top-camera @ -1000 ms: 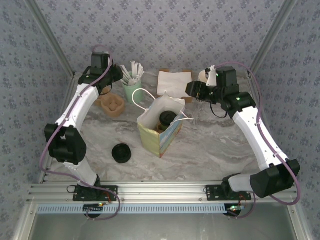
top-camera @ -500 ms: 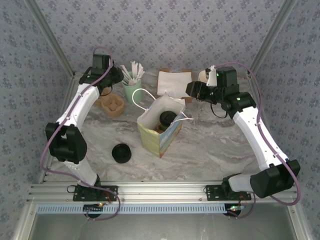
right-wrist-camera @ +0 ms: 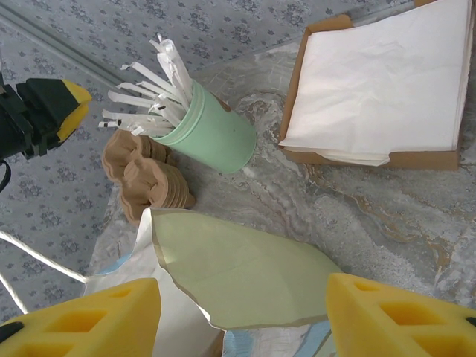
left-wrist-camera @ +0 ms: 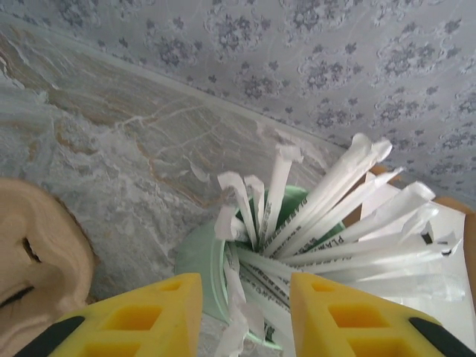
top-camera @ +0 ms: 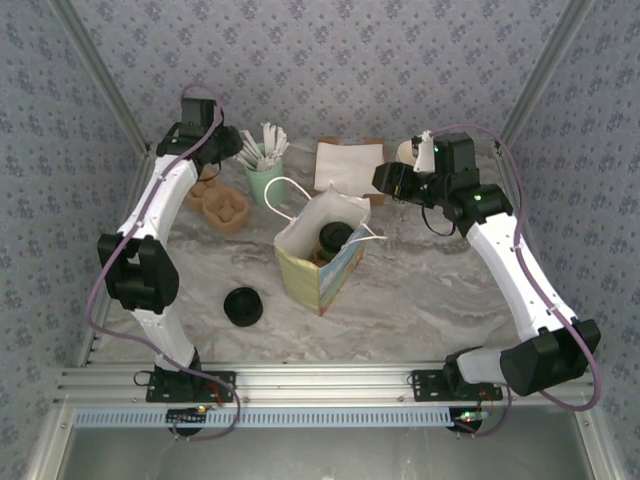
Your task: Pack the takeout coffee
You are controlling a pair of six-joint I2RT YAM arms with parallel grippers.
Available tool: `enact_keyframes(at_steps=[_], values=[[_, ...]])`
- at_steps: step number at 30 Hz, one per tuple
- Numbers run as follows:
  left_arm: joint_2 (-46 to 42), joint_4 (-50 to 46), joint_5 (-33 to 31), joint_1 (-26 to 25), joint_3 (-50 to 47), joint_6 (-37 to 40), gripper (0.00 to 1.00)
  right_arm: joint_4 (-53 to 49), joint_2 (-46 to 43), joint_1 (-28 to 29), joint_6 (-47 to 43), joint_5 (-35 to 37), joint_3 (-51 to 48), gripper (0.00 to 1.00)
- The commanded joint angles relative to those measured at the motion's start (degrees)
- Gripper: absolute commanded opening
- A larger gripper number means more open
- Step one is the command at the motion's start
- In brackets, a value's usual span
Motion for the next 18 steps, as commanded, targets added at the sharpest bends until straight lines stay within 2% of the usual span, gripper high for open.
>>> enact_keyframes(at_steps=[1, 18], values=[[1.8, -1.6, -0.7, 0.3, 2.8, 0.2, 0.38, 0.1, 0.2, -0.4, -1.3, -1.1, -0.4, 0.63], [7.5, -2.3, -0.2, 1.4, 6.2, 1.0, 0.28, -0.3, 1.0, -1.3, -1.4, -1.6, 0.1, 0.63]])
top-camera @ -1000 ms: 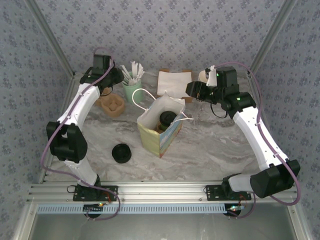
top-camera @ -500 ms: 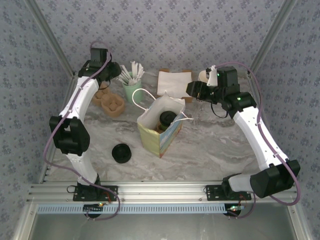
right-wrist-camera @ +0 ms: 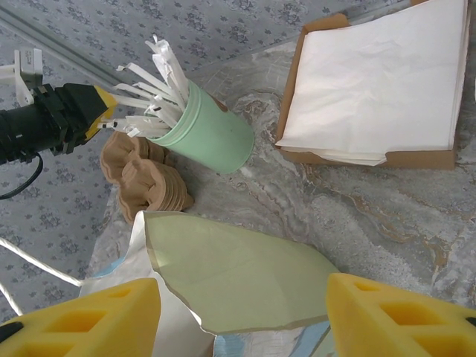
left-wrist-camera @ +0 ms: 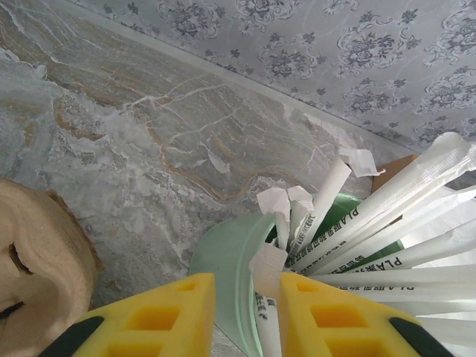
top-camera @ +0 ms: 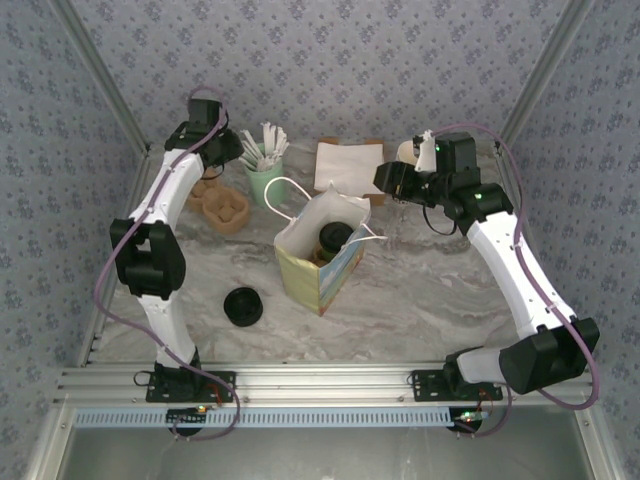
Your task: Pack the takeout coffee
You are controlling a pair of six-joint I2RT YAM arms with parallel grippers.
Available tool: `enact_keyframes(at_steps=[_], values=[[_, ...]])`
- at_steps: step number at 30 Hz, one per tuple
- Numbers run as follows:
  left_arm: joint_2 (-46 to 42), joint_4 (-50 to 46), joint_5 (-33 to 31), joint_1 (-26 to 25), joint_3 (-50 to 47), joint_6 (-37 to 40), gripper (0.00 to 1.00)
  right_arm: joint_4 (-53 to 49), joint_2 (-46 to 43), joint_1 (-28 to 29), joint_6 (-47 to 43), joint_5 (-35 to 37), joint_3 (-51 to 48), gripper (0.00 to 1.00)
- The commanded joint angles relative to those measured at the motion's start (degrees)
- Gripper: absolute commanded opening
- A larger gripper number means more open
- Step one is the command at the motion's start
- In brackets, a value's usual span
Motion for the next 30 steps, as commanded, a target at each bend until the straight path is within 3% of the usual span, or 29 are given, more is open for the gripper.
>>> enact_keyframes(at_steps=[1, 10, 30], values=[[0.6, -0.4, -0.2, 0.7, 2.4, 1.1, 0.28, -0.2, 0.6, -0.4, -1.2, -0.8, 0.1, 0.63], [2.7, -0.6, 0.6, 1.0, 5.4, 2.3, 0.27, -0.1, 0.9, -0.6, -1.1, -1.3, 0.1, 0.63], [5.3, -2.2, 3.0, 1.1, 10.0, 3.9, 0.13, 0.0, 1.3, -1.1, -0.8, -1.7, -0.2, 0.63]])
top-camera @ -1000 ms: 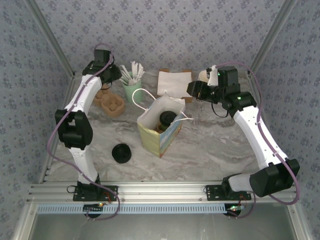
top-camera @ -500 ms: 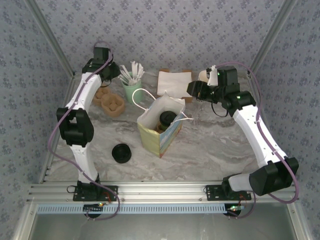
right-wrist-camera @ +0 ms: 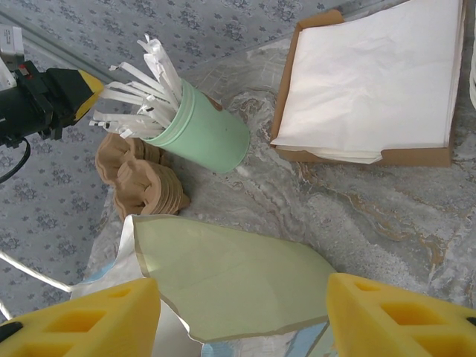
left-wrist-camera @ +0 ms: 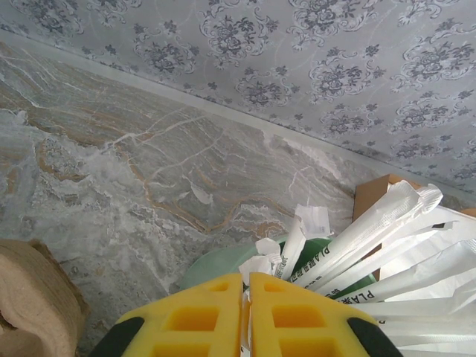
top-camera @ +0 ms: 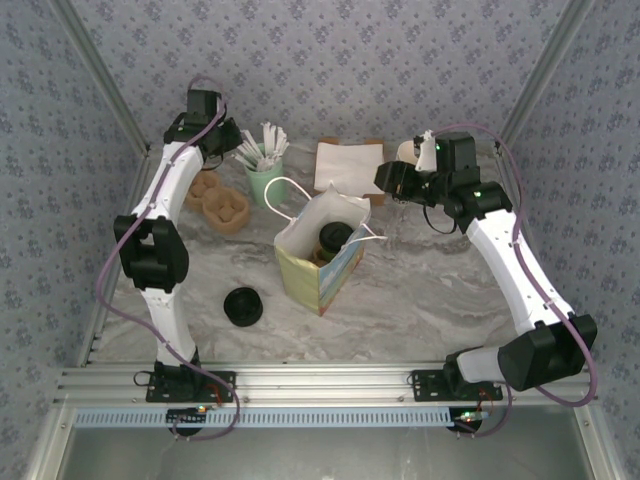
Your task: Pack the takeout coffee
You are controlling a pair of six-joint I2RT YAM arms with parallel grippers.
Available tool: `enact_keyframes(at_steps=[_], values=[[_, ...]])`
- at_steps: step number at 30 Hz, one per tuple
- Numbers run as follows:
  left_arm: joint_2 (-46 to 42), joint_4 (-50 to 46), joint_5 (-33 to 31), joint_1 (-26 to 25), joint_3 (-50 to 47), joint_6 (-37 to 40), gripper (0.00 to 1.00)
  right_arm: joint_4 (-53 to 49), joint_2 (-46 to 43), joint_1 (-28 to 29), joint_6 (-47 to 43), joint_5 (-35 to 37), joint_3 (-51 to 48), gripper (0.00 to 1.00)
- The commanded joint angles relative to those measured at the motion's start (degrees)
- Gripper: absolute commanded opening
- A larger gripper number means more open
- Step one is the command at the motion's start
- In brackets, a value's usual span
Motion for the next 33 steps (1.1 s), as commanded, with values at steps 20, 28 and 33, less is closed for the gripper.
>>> enact_keyframes(at_steps=[20, 28, 33], values=[[1.1, -1.7, 0.1, 0.3, 1.8, 2.0, 0.08, 0.1, 1.1, -0.8, -0.6, -1.7, 0.1, 0.63], [-3.5, -2.4, -0.7, 0.0, 1.0, 2.8, 0.07, 0.4, 1.5, -0.8, -0.5, -1.8, 0.6, 0.63], [-6.5, -2.7, -0.6, 0.0, 0.7, 3.2, 0.07, 0.3, 1.8, -0.8, -0.5, -2.1, 0.9, 0.63]])
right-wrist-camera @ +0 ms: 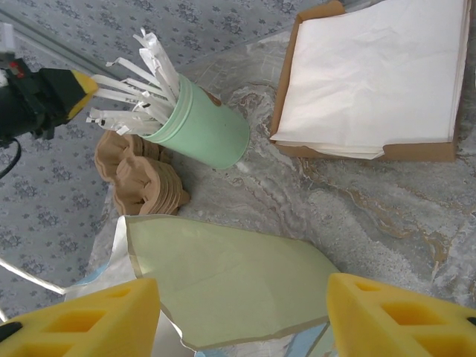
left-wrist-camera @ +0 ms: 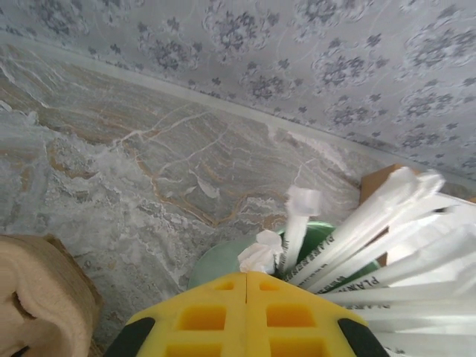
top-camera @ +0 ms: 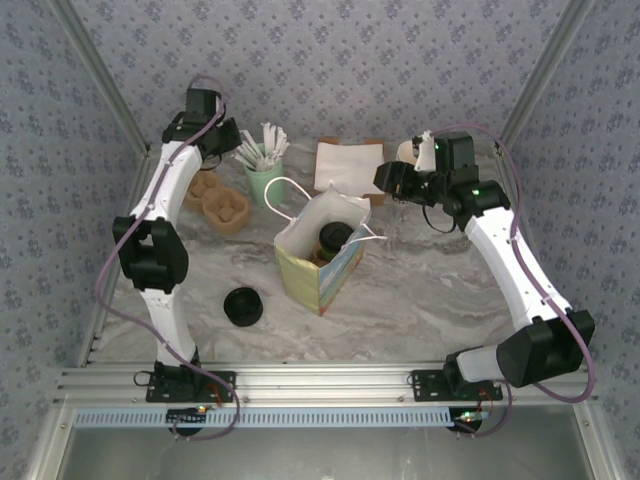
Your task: Pack the takeout coffee
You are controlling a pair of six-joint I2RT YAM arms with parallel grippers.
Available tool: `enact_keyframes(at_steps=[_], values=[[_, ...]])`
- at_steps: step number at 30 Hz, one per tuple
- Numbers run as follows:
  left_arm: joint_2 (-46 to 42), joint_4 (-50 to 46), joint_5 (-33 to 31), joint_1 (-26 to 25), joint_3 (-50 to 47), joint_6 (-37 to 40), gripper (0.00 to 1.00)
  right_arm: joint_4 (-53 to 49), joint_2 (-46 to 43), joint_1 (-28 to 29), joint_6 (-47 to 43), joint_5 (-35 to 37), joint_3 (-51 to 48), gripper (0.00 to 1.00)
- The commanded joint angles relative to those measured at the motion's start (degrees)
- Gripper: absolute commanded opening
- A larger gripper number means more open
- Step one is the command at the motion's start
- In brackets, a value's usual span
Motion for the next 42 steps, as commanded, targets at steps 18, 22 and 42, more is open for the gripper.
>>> enact_keyframes(at_steps=[18, 22, 42], values=[[-3.5, -10.1, 5.8, -7.1, 8.5, 2.9, 0.13, 0.0, 0.5, -0.5, -0.8, -1.3, 1.3, 0.63], [-4.7, -7.8, 8.5, -8.5, 4.9, 1.5, 0.14, 0.1, 0.3, -0.5, -0.9, -1.3, 0.9, 0.63], [-9.8, -3.3, 6.9, -8.0, -3.7, 1.0, 0.24, 0.7, -0.3, -0.5, 0.0, -1.5, 0.0, 0.63]])
